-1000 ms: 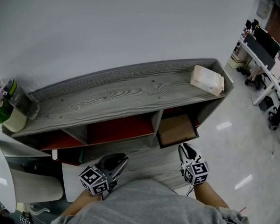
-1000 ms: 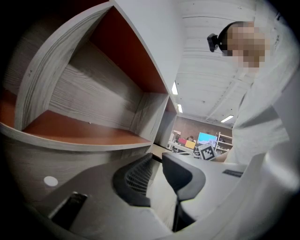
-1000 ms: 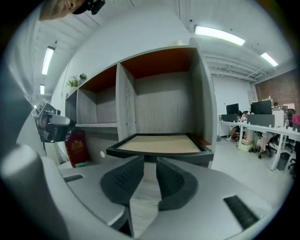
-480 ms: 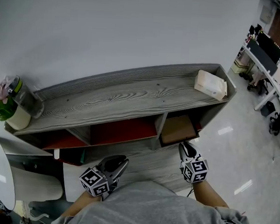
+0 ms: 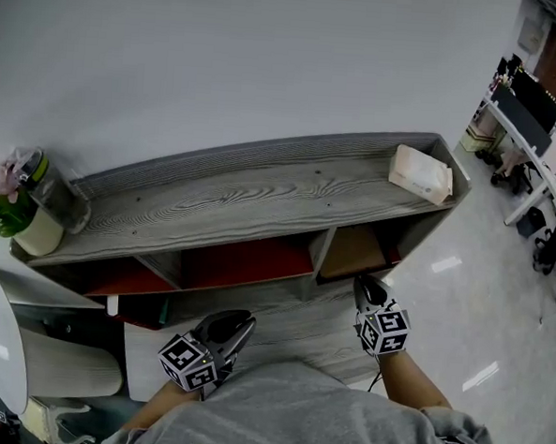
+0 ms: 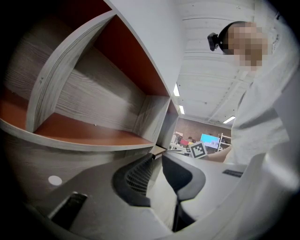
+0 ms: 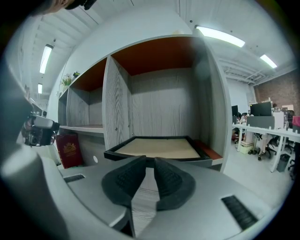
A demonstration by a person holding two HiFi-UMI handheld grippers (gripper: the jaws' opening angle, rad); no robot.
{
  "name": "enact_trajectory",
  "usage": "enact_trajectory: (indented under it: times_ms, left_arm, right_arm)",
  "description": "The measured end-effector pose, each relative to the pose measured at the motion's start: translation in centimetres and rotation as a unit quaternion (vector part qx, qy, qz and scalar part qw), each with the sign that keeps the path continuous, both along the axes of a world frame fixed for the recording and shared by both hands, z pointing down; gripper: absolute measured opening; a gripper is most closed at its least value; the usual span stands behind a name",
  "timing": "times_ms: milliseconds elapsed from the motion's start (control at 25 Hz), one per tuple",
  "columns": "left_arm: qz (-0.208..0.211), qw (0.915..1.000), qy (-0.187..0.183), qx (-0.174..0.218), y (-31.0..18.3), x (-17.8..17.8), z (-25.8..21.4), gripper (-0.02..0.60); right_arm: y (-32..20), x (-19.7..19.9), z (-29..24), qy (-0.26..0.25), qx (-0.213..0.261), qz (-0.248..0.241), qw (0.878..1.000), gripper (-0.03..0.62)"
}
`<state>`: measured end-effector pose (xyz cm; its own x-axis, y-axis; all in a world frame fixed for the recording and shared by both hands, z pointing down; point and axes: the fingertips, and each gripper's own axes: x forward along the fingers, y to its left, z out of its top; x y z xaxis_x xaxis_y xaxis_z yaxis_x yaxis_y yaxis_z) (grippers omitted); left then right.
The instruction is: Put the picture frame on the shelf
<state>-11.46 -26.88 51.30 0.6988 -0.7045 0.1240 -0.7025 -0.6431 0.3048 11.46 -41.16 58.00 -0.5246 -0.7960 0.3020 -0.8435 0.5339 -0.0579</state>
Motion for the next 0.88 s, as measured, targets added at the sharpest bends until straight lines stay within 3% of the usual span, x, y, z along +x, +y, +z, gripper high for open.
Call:
enact_trajectory:
  times_ms: [520, 880]
  left_arm:
    - [0.003, 1.0, 0.008, 0.003, 0.0, 0.4, -0.3, 0.069]
    - [0.006, 0.9999, 0.008, 0.012, -0.2, 0.6, -0.9, 0.069]
  right_arm:
    - [0.5, 0.3, -0.6, 0.005, -0.002, 0.002, 1.0, 0.057]
    - [2.5, 0.6, -3.2, -0.031, 0.012, -0.019, 0.999, 0.067]
